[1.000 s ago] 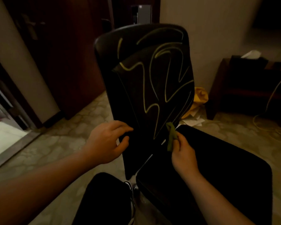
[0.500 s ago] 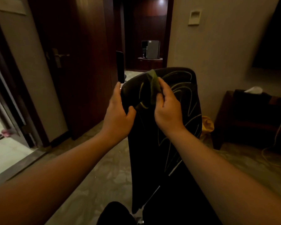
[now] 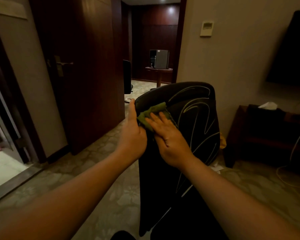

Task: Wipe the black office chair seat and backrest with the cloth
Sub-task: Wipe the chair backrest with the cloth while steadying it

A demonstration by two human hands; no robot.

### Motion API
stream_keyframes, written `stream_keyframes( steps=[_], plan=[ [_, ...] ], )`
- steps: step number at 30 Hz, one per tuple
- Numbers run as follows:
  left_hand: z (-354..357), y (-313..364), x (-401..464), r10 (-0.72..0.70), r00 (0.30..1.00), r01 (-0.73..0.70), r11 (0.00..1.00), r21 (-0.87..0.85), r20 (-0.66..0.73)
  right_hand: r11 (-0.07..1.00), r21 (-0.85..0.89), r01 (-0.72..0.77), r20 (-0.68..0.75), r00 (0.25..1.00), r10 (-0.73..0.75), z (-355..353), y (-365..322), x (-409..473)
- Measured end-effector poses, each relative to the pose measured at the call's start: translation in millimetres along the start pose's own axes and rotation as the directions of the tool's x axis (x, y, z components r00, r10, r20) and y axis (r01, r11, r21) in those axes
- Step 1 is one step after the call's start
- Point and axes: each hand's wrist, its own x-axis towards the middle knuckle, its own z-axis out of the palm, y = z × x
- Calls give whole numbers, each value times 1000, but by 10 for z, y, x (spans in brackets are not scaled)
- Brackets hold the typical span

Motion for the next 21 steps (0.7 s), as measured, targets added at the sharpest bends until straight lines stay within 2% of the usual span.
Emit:
stream_keyframes(
  steps=[1,3,5,7,10,13,15,19,21],
  plan=[
    [20,-15,27,-10,1000,10,1000,-5,-6,999,-22,-29,5,1000,29,-37,80,78],
    [54,-34,75,-40,999,40,999,-11,-1,983,4,-181,-44,982,181,-126,254,232],
    [75,-28,121,-56,998,56,998,-13,21,925,70,-373,-109,919,379,-221,402,372],
    [80,-19,167,-62,997,63,998,-8,41,881,78,-466,-141,870,473,-243,435,450],
    [83,-28,250,-92,995,93,996,-12,46,908,27,-418,-168,893,417,-59,252,387],
    [94,-32,320,-106,993,107,994,-26,44,976,-30,-215,-114,971,211,209,45,126],
    [109,-37,344,-103,994,105,994,-38,37,987,-79,-141,-95,987,133,269,63,24],
    [143,-65,425,-121,993,122,992,-39,14,964,-235,-125,-53,992,116,50,301,235],
    [148,-59,466,-151,988,152,987,-51,31,946,-224,-234,-88,972,219,-116,511,392]
  ],
)
